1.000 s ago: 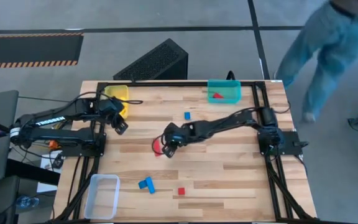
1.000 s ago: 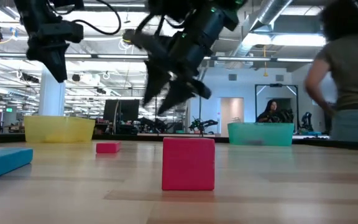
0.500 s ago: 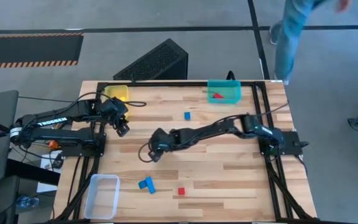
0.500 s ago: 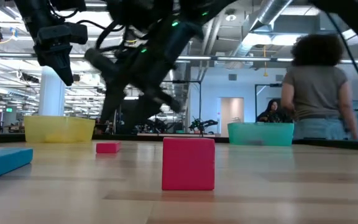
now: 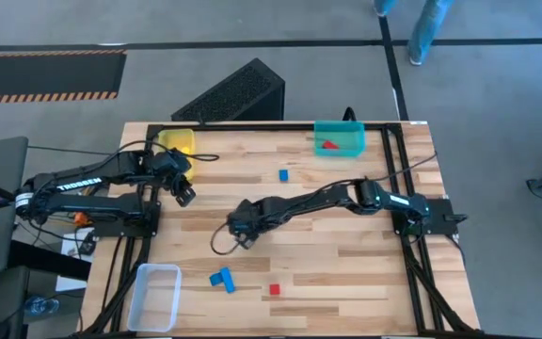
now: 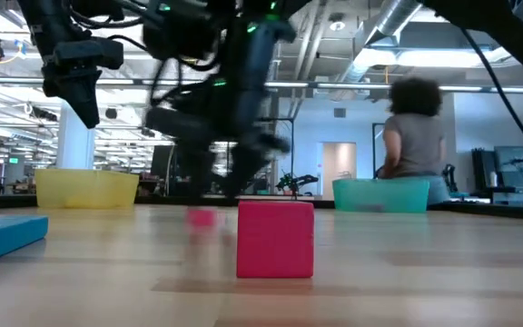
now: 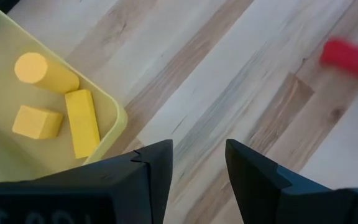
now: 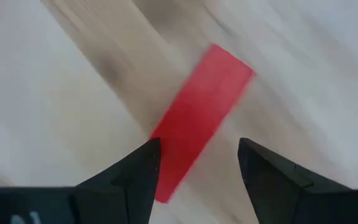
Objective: Sort & place blocks by color
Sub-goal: Put the top red block into the blue bin
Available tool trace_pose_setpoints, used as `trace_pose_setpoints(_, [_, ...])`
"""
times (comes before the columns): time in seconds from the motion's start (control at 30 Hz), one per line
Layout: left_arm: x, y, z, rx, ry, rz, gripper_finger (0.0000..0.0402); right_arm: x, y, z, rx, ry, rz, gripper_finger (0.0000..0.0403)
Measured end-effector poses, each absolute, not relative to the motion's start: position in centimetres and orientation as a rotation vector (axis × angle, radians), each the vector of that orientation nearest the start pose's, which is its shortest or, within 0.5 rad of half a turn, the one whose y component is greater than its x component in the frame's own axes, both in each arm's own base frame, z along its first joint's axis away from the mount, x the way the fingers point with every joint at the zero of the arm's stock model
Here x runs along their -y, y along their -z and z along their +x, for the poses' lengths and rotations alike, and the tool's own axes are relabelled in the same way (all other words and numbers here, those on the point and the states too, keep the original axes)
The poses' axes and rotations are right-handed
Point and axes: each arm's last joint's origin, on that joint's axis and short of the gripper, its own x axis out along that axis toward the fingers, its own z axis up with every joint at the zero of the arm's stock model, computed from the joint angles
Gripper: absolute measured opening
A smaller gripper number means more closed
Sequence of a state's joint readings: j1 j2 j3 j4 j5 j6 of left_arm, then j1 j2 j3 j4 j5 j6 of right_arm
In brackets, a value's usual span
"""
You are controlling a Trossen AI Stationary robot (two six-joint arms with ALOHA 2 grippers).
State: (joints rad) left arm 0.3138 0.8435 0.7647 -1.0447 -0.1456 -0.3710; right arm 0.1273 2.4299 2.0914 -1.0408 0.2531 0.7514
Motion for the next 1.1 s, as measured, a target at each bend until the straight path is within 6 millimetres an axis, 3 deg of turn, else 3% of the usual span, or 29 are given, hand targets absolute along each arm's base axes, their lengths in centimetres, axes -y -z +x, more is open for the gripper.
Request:
trace_pose_setpoints(0.1, [-4.6,-25.4,12.7,-1.04,-0.626,-0.414,0.0135,-5.8,-17.1,47.5,-1.266,0.603,0.293,0.0239])
trace_pose_setpoints(0.23, [-4.6,-25.4,12.7,-1.038,-0.633,-0.408,0.0135,-6.5,-19.4,45.8,-1.236,0.62,0.321,0.0239])
trace_pose_setpoints(0.4, [-4.6,-25.4,12.7,-1.046,-0.637,-0.406,0.0135,-8.9,-18.7,41.9,-1.193,0.799,0.445,0.0239])
trace_pose_setpoints(0.5, [-4.6,-25.4,12.6,-1.055,-0.634,-0.388,0.0135,-10.1,-18.4,39.4,-1.019,0.942,0.607,0.0239])
trace_pose_setpoints(0.57, [-4.7,-25.4,12.6,-1.056,-0.644,-0.367,0.0135,-10.1,-17.2,38.5,-0.883,1.022,0.762,0.0242])
trace_pose_setpoints(0.63, [-4.7,-25.4,12.6,-1.058,-0.651,-0.351,0.0135,-9.9,-16.2,38.4,-0.804,0.991,0.85,0.0247])
trace_pose_setpoints(0.73, [-4.8,-25.4,12.5,-1.059,-0.684,-0.339,0.0135,-9.6,-15.8,39.2,-0.805,0.824,0.843,0.0254])
trace_pose_setpoints(1.0, [-4.8,-25.3,12.3,-1.079,-0.71,-0.323,0.0135,-8.3,-14.2,39.3,-0.869,0.875,0.793,0.0256])
trace_pose_setpoints(1.1, [-4.8,-25.3,12.2,-1.078,-0.724,-0.323,0.0135,-7.8,-14.0,40.1,-0.862,0.816,0.797,0.0256])
